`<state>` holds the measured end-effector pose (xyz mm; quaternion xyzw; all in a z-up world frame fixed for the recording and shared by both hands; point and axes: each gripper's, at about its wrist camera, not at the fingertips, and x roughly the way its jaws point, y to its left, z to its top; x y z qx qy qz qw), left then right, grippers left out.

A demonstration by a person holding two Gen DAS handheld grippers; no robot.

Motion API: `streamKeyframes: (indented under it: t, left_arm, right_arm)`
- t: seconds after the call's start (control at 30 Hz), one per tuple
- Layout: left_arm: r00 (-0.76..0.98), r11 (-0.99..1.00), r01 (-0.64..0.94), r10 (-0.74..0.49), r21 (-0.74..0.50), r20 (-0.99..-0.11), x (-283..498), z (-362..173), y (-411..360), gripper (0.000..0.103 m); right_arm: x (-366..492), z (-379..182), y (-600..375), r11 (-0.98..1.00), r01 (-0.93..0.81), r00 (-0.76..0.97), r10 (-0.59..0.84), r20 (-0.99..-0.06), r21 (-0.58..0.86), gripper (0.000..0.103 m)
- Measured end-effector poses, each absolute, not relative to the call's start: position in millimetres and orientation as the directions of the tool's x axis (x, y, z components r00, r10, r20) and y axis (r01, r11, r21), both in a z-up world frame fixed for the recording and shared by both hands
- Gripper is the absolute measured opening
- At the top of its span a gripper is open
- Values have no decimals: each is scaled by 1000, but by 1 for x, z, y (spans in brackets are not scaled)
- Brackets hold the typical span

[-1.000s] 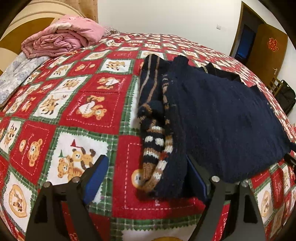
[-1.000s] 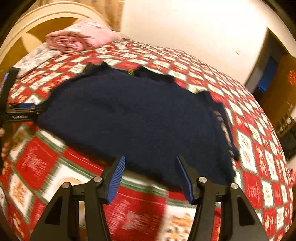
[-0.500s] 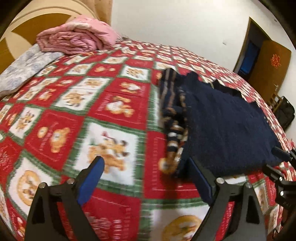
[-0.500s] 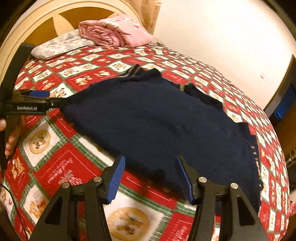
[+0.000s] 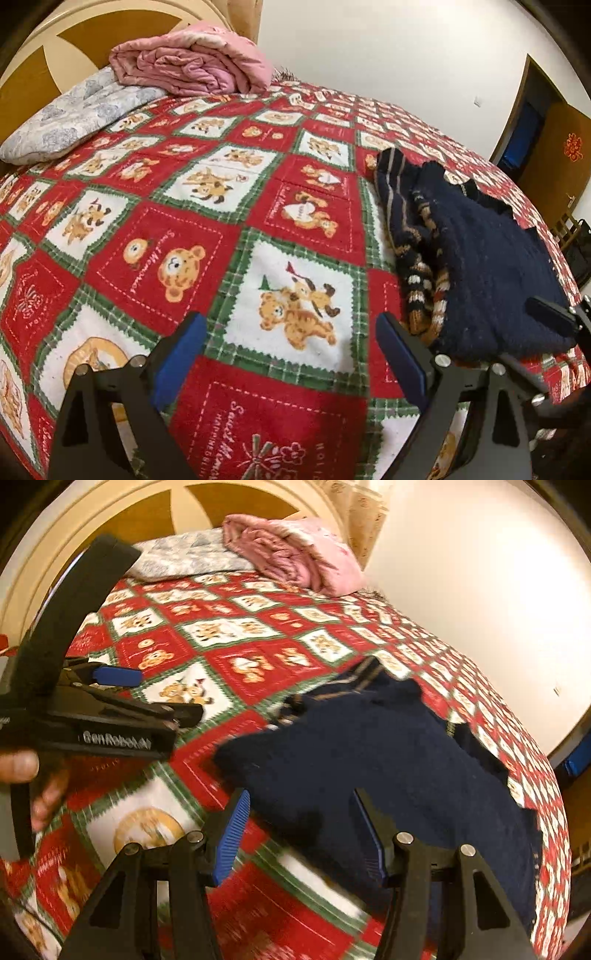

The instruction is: Fold small clothes

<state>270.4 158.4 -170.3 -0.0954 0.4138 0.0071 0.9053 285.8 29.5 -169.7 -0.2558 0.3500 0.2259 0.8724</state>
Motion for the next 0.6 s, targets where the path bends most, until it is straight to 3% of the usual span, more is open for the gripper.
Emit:
streamKeyframes:
  t: [0.2, 0.6]
  left_arm:
    - [658, 980, -68, -96, -186, -746, 269, -171, 160, 99]
    - [660, 974, -51, -133, -220, -739, 269, -170, 164, 99]
  right_arm:
    - [292, -178, 55, 757, -557, 683, 184, -707, -341, 57]
    - [303, -191, 46, 822, -490, 691, 166, -703, -288, 56]
